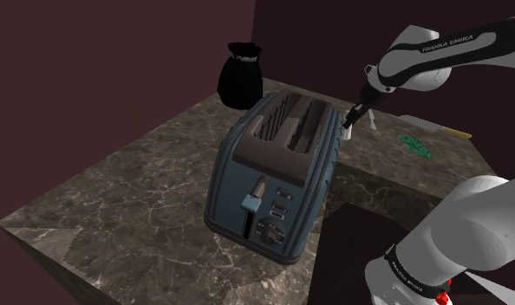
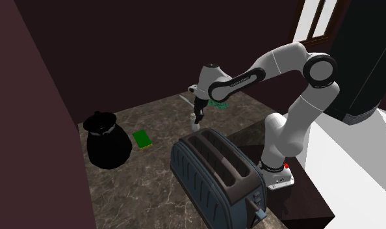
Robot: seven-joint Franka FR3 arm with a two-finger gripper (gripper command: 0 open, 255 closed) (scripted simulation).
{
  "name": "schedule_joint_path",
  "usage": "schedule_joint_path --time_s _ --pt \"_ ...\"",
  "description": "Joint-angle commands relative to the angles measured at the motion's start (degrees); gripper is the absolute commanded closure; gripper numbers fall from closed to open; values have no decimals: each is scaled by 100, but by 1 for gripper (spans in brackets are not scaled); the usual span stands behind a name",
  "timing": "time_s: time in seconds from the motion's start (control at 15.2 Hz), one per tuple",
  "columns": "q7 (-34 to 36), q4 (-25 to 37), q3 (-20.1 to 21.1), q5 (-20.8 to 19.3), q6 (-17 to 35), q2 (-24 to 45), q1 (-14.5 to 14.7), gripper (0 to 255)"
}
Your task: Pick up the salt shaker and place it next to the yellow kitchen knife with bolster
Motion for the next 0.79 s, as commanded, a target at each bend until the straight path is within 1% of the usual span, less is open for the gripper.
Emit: schedule_joint_path --time_s 0.0,0.73 --pt "39 94 50 -14 -174 -80 -11 255" --pt "150 709 253 -27 -1102 -401 -38 255"
